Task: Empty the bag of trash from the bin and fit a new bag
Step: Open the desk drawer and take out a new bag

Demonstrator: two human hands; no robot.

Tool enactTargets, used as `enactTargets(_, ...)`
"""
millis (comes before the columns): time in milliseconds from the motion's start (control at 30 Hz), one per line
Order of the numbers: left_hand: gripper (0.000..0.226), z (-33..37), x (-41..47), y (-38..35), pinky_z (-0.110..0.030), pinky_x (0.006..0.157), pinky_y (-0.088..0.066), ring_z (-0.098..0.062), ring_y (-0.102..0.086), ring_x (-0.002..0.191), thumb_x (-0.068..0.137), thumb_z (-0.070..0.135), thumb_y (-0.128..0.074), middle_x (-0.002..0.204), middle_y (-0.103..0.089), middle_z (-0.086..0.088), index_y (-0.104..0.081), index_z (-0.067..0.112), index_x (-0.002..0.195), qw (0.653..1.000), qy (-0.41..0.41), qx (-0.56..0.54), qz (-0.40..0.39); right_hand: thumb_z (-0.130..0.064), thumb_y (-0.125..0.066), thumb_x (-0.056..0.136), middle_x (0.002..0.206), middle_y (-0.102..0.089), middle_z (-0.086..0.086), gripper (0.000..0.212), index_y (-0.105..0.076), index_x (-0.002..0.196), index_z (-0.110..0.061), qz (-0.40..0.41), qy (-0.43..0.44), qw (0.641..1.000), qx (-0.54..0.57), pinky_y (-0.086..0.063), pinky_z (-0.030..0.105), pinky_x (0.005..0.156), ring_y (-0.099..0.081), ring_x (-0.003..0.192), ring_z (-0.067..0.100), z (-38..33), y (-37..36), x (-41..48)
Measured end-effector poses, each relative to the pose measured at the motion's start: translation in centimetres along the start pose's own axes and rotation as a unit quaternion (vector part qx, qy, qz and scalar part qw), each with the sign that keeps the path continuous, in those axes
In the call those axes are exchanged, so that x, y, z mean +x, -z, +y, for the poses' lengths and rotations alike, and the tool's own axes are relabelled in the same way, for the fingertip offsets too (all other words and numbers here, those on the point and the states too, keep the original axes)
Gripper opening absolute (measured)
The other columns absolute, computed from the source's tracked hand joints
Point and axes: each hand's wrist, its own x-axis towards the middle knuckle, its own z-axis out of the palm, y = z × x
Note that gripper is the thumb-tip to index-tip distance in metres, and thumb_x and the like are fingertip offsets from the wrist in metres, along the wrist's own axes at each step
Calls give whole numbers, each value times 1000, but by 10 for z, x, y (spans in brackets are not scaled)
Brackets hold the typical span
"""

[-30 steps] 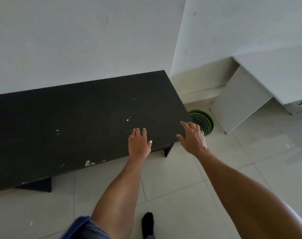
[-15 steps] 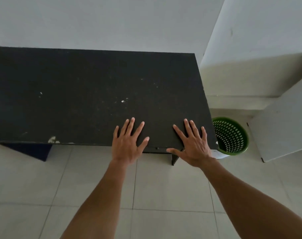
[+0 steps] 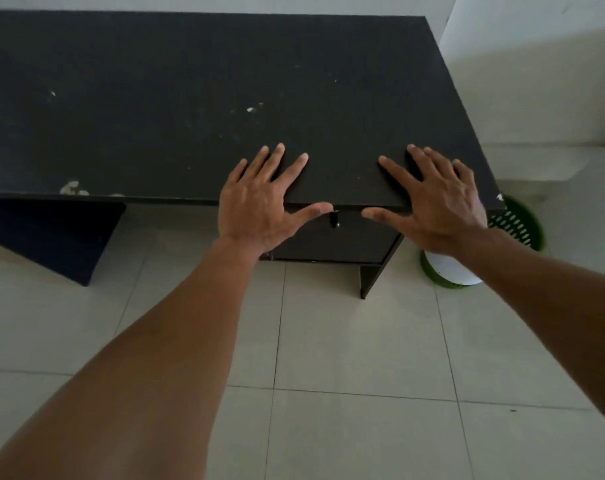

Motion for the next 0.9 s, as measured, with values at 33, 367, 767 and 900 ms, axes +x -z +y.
enactTargets(33, 92, 1, -2, -1, -44, 118, -26, -20, -28, 147, 77, 93, -16, 158, -33, -1, -31, 39, 151, 1000, 3, -1, 12, -94, -15, 74, 158, -22, 9, 94, -15, 152, -42, 2, 10, 1000, -9, -22, 55, 114, -23, 143, 32, 1, 1, 2)
enactTargets(367, 67, 59, -52, -51, -45, 122, -16, -30, -16, 150, 100, 58, -37, 161, -24, -12, -34, 16, 152, 965, 160, -73, 196, -96, -13, 72, 164, -6, 3, 94, -3, 152, -46, -23, 20, 999, -8, -11, 56, 119, -9, 150, 34, 8, -7, 9)
enactTargets(767, 69, 129, -61, -85, -15, 103, -33, -21, -53, 130, 96, 33, -62, 145, -51, -11, -29, 13, 154, 891, 220, -381, 111, -96, -10, 71, 163, -15, 3, 97, -8, 153, -43, 12, 22, 999, -26, -18, 58, 116, -17, 148, 34, 8, -11, 10)
enactTargets(900, 63, 135, -44, -80, -25, 103, -46, -22, -62, 120, 91, 17, -70, 131, -62, -16, -42, 5, 146, 838, 265, -439, 185, -97, -10, 70, 163, -16, 4, 99, -9, 153, -42, 17, 20, 999, -25, -19, 58, 116, -18, 147, 35, 8, -12, 10)
